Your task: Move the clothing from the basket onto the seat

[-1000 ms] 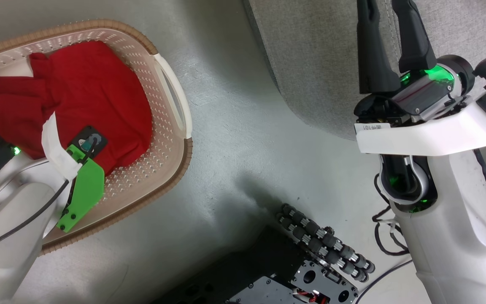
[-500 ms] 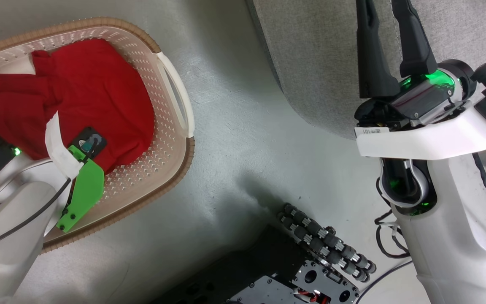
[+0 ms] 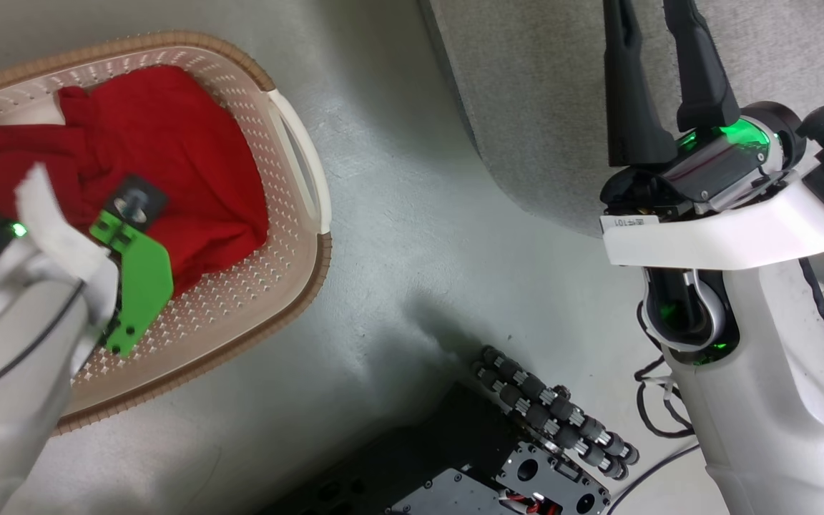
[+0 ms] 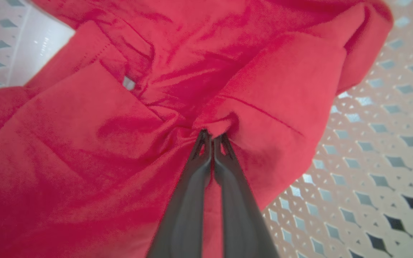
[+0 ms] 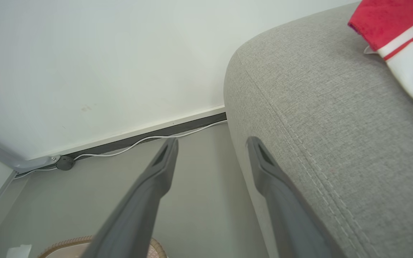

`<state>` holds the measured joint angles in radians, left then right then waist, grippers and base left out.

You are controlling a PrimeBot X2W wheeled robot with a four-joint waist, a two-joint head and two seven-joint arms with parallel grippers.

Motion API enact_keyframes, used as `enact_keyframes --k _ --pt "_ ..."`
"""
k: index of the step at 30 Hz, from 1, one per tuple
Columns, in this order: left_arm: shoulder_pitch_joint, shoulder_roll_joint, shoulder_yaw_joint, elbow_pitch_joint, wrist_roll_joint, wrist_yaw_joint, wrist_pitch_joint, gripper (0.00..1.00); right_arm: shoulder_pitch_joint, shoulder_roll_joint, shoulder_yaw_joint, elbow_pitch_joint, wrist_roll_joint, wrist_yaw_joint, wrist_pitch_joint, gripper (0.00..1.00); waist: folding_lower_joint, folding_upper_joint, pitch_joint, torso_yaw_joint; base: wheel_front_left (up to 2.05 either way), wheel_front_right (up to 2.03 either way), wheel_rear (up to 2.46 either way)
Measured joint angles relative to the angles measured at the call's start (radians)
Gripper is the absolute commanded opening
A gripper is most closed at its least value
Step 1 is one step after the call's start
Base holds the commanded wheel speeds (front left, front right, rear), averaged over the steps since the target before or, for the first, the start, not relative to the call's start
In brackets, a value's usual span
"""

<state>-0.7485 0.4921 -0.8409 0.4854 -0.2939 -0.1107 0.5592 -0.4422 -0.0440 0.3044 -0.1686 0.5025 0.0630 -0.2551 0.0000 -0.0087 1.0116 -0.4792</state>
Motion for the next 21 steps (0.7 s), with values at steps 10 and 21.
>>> enact_keyframes --k 10,21 --pt "0.034 -0.069 0.159 -0.070 -0.122 0.118 -0.238 0.00 -0.004 0.001 -0.033 0.029 -0.001 0.007 -0.001 1.00 0.0000 0.0000 -0.055 -0.006 0.00 0.00 0.00" --pt "0.135 -0.160 0.236 -0.173 -0.178 0.182 -0.495 0.00 -0.016 0.002 -0.201 0.072 -0.129 0.010 -0.001 1.00 0.0000 0.0000 -0.170 0.064 0.00 0.00 0.00"
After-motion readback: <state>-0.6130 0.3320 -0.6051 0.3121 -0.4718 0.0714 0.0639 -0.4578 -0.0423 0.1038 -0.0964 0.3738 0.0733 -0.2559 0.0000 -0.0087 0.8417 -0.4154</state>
